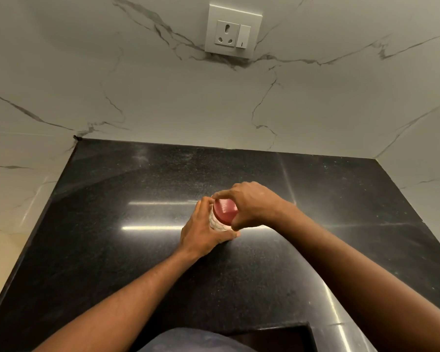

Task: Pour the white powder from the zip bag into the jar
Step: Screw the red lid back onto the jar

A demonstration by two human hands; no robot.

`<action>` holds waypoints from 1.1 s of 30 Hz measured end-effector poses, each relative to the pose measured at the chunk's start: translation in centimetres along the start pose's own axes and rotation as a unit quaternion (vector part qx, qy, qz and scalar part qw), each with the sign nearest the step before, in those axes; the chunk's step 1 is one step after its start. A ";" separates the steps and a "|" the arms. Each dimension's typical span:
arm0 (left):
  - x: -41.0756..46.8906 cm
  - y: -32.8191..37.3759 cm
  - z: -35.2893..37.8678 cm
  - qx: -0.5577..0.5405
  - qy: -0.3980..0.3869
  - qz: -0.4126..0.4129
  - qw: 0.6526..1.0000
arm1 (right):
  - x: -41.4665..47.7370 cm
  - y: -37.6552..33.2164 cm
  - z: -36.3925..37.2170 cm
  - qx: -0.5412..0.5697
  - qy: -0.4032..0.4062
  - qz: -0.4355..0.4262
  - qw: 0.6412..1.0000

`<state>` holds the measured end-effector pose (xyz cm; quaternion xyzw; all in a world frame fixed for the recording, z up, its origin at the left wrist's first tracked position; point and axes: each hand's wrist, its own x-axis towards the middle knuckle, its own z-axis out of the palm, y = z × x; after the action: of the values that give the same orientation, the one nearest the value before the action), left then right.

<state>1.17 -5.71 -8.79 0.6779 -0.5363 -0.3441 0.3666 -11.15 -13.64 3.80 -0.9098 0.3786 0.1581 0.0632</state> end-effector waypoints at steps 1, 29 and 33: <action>0.0 0.0 0.0 0.004 0.002 0.001 1.000 | 0.1 0.0 0.0 0.010 0.016 0.009 1.000; 0.3 -0.9 -1.0 -0.086 0.013 0.003 0.996 | -1.1 -0.9 12.2 0.547 0.255 0.104 0.790; 2.5 -0.6 -3.5 -0.081 0.012 0.006 0.997 | 1.7 -0.7 10.3 0.531 0.254 0.079 0.805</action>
<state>4.94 -7.66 -7.71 0.6470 -0.5060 -0.3761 0.4288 -12.04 -11.86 -6.48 -0.7086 0.4765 -0.3001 0.4252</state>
